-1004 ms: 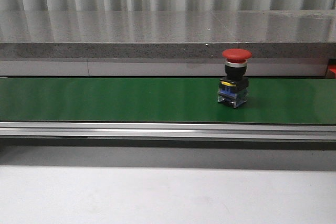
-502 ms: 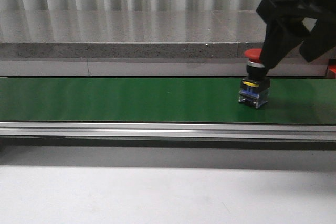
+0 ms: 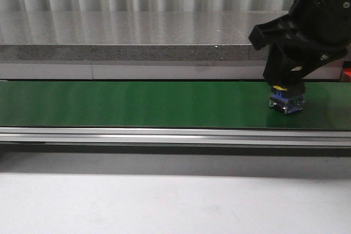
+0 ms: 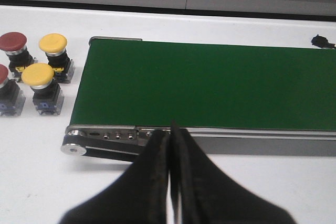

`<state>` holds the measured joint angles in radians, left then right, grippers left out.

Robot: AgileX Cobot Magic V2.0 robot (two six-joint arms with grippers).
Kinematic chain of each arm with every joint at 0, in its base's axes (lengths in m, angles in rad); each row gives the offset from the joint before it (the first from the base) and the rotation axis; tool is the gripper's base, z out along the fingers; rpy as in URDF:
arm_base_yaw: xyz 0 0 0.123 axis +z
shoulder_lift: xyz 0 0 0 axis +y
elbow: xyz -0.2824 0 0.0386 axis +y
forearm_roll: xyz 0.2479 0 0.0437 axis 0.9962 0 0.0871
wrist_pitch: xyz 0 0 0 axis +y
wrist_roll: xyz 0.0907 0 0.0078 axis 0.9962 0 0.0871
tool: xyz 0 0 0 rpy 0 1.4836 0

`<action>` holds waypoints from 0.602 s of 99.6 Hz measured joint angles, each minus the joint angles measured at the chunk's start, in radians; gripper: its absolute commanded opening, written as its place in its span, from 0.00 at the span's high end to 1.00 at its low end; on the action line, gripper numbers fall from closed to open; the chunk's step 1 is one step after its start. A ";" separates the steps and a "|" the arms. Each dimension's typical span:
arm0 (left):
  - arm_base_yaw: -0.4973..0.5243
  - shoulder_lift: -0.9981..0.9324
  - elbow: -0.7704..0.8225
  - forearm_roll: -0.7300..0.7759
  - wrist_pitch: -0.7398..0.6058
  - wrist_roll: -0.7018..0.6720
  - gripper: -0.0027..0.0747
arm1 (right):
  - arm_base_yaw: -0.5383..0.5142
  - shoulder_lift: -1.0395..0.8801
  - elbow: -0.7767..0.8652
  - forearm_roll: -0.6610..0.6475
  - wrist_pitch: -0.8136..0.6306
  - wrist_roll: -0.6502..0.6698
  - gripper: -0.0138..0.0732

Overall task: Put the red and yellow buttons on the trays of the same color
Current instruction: 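Grasp the red button arriving on the belt with the right gripper, then carry the red button into the red tray and open the right gripper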

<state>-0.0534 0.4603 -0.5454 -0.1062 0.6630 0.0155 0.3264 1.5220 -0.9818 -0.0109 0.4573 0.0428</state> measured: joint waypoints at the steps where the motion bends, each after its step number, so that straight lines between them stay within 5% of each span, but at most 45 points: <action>1: 0.000 0.000 0.000 0.000 0.000 0.000 0.99 | 0.000 0.000 0.000 0.000 0.000 0.000 0.71; 27: 0.000 0.000 0.000 0.000 0.000 0.000 0.99 | -0.086 -0.016 -0.074 0.002 0.091 0.000 0.75; 60: 0.000 0.000 0.000 0.000 0.000 0.000 0.99 | -0.502 0.040 -0.293 -0.004 0.094 0.000 0.75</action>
<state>-0.0534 0.4603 -0.5454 -0.1062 0.6630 0.0155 -0.1758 1.5620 -1.2748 -0.0146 0.5517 0.0428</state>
